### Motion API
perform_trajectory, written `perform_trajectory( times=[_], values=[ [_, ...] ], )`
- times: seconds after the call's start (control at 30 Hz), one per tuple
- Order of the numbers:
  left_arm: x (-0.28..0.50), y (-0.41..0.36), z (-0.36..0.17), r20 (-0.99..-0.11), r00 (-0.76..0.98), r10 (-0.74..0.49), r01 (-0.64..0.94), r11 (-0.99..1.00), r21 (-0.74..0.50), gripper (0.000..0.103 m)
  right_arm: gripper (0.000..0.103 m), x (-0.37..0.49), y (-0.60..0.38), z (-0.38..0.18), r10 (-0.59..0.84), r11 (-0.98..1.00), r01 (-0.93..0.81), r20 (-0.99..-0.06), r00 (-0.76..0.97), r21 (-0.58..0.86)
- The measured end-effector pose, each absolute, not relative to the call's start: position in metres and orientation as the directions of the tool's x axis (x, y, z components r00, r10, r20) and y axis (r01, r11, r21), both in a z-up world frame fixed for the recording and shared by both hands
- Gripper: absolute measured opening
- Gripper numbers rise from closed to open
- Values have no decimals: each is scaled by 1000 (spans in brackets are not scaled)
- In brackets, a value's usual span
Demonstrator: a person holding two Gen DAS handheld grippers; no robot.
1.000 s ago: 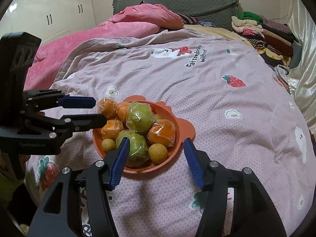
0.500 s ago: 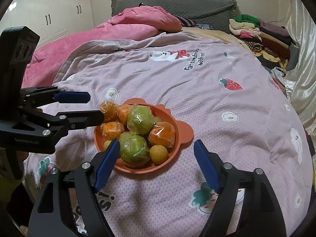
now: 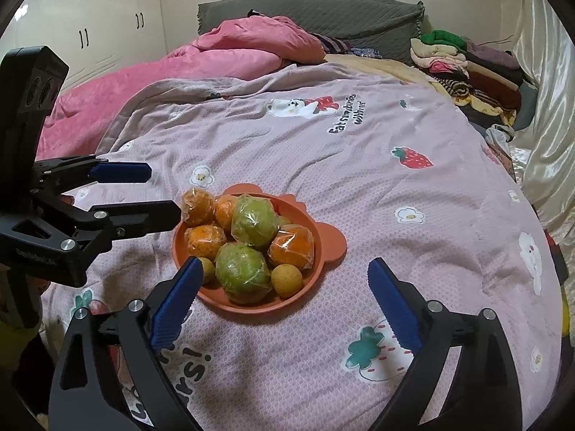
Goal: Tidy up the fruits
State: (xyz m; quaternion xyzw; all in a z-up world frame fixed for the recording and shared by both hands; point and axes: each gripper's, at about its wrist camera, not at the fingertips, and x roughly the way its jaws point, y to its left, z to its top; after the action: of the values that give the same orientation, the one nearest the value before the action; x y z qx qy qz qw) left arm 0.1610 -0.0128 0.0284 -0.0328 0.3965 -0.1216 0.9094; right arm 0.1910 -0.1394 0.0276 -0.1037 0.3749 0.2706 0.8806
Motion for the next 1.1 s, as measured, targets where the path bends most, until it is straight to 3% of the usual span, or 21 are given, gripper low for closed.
perform_trajectory(
  times=[0.4,1.1],
  values=[
    [151,-12,39,-698,674,-239,188,970,-151,93,97,178,-141,35,397,837,-547,-708,584,18],
    [123,-8,42,-691,696,-194,148,981,-126,93,98,156,-147,38,388,840,-542,-704,595,5]
  ],
)
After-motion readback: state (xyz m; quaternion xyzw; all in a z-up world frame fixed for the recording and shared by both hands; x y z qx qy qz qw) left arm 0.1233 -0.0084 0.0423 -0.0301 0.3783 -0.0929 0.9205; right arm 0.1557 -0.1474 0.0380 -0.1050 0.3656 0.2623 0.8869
